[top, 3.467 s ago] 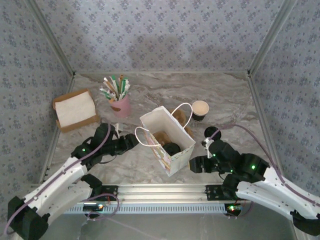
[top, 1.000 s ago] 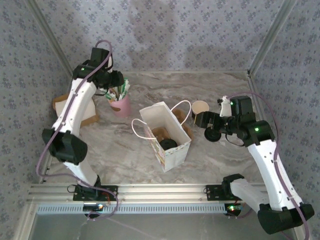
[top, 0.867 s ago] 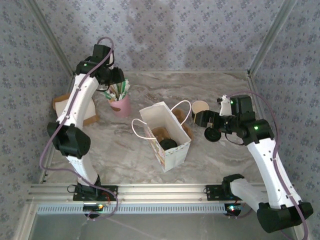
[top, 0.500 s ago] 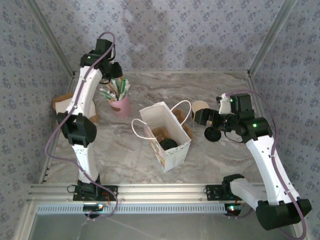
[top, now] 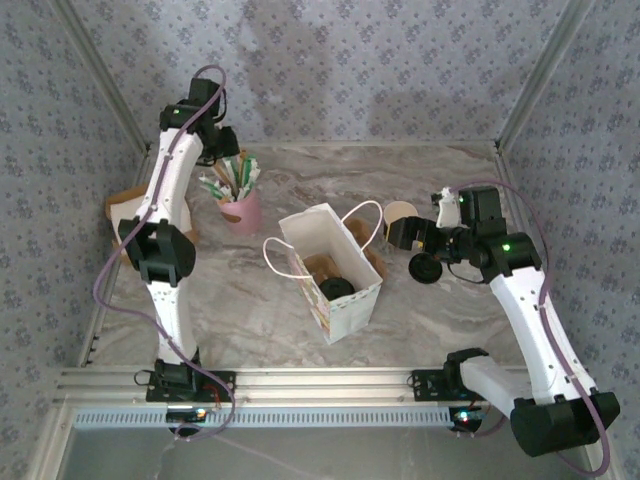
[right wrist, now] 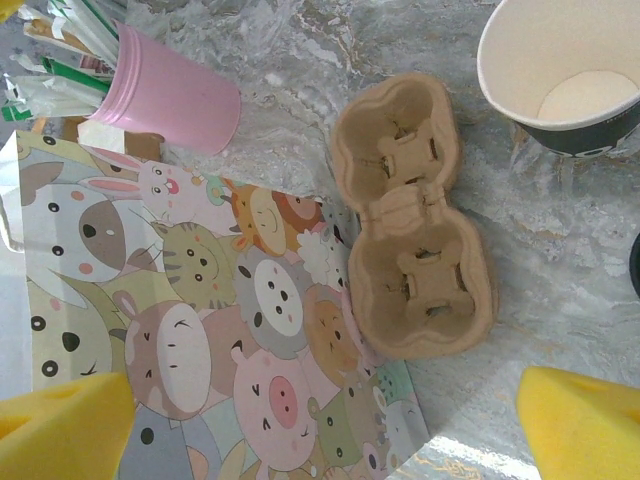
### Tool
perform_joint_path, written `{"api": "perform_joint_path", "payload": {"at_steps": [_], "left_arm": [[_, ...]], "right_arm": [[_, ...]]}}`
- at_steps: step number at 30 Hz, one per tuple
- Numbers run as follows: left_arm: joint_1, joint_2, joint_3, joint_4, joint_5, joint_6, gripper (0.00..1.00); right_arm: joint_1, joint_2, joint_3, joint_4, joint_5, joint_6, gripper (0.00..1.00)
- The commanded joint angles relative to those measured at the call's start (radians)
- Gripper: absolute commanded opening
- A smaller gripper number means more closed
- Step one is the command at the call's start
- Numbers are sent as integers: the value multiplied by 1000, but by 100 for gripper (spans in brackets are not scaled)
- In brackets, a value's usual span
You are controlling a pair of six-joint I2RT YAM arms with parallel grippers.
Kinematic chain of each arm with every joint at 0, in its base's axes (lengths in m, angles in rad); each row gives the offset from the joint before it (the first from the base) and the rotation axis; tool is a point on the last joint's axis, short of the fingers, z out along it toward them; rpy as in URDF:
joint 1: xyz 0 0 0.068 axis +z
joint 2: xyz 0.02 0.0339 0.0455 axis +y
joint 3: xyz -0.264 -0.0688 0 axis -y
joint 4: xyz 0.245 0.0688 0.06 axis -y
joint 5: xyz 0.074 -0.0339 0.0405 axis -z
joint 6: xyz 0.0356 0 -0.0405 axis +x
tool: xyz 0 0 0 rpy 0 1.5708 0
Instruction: Pack the takeout coffee
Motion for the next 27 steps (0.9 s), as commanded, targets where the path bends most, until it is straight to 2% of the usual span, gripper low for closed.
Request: {"api": "perform_joint_path", "payload": {"at_steps": [1,19,27], "left_arm": [[3,41,63,-33,17,20,36],[4,116,141,-62,34,29,27],[5,124,169,-80,40,30,12]], "right_arm": [[-8,0,-8,8,-23,-12,100],[-14,7,-12,6,-31,-17,100],[-15,4,-14,7,-35,-17,100]]}}
